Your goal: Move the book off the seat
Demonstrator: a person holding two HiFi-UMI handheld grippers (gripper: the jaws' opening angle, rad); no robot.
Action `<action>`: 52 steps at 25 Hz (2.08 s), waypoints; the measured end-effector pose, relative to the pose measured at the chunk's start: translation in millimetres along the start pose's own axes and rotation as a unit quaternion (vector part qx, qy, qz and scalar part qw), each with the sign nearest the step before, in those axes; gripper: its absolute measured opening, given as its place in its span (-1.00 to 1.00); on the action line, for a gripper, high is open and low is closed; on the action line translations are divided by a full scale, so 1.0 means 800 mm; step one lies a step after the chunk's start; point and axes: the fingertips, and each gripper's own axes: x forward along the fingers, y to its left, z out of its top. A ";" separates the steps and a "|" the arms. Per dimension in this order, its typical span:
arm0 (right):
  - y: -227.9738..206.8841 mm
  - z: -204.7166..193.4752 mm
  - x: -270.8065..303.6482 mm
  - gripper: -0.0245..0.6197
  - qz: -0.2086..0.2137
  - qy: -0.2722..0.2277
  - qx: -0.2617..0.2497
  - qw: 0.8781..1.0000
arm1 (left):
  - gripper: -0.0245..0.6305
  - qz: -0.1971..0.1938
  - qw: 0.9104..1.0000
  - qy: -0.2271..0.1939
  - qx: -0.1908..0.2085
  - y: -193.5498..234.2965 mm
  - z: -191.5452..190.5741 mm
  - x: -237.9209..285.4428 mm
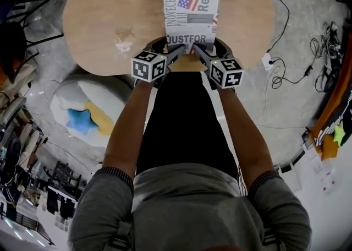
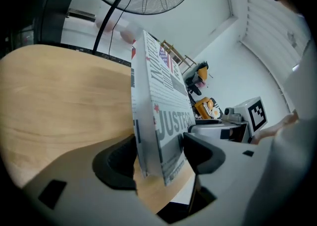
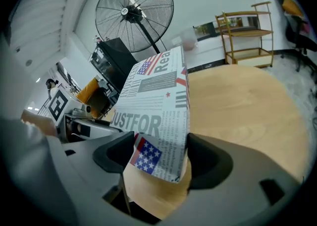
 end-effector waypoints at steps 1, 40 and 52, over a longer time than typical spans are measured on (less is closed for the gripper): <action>-0.002 -0.006 0.007 0.15 -0.001 0.007 0.004 1.000 | 0.06 -0.001 1.000 0.007 -0.006 0.007 -0.005 0.004; 0.180 0.181 -0.237 0.09 0.106 -0.101 -0.160 0.976 | -0.09 0.046 0.978 -0.149 0.139 -0.237 0.165 -0.230; 0.275 0.244 -0.405 -0.17 0.151 -0.187 -0.273 0.932 | -0.32 0.043 0.947 -0.222 0.226 -0.395 0.219 -0.338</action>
